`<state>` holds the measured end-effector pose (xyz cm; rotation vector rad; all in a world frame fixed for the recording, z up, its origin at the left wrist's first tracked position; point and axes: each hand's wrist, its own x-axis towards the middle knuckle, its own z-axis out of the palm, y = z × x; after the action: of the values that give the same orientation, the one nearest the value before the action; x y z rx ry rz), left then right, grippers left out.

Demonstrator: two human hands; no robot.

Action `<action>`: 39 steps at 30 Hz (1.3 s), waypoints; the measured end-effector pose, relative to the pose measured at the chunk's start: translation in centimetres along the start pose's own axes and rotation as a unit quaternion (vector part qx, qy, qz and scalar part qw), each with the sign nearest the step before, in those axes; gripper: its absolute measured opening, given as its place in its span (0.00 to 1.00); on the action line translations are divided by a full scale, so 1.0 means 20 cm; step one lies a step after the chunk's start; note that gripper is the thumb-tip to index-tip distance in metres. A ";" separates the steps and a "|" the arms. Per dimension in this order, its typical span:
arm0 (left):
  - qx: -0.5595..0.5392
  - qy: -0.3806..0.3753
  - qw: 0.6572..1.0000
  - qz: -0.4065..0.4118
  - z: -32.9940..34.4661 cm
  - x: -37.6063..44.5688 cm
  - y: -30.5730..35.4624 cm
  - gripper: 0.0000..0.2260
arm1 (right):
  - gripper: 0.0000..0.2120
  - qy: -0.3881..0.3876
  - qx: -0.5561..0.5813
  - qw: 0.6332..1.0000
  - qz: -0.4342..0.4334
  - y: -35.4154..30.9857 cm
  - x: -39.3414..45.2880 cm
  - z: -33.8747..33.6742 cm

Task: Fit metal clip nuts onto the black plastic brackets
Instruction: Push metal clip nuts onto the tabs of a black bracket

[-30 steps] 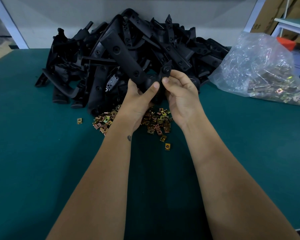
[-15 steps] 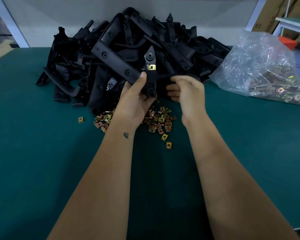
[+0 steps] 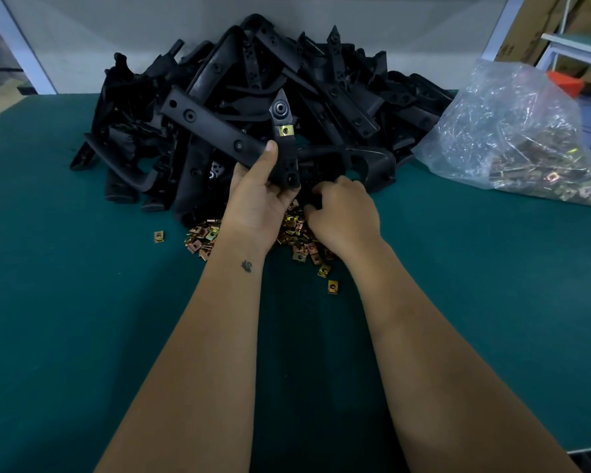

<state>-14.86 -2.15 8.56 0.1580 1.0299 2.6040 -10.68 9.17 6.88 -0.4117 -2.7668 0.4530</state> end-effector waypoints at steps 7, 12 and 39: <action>0.007 0.011 1.000 -0.002 0.00 0.01 -0.01 0.12 | 0.09 0.024 0.018 1.000 -0.008 -0.02 0.00 0.02; 0.002 0.016 1.000 0.000 0.00 0.01 -0.01 0.13 | 0.07 0.029 0.164 0.986 0.005 -0.01 0.00 0.01; -0.036 0.051 0.998 -0.005 -0.04 0.05 0.01 0.08 | 0.09 0.073 0.167 0.979 0.091 0.05 0.02 -0.03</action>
<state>-15.95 -2.52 8.08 0.0035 0.9653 2.6604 -10.70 10.40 7.18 -0.5896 -2.4583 0.8791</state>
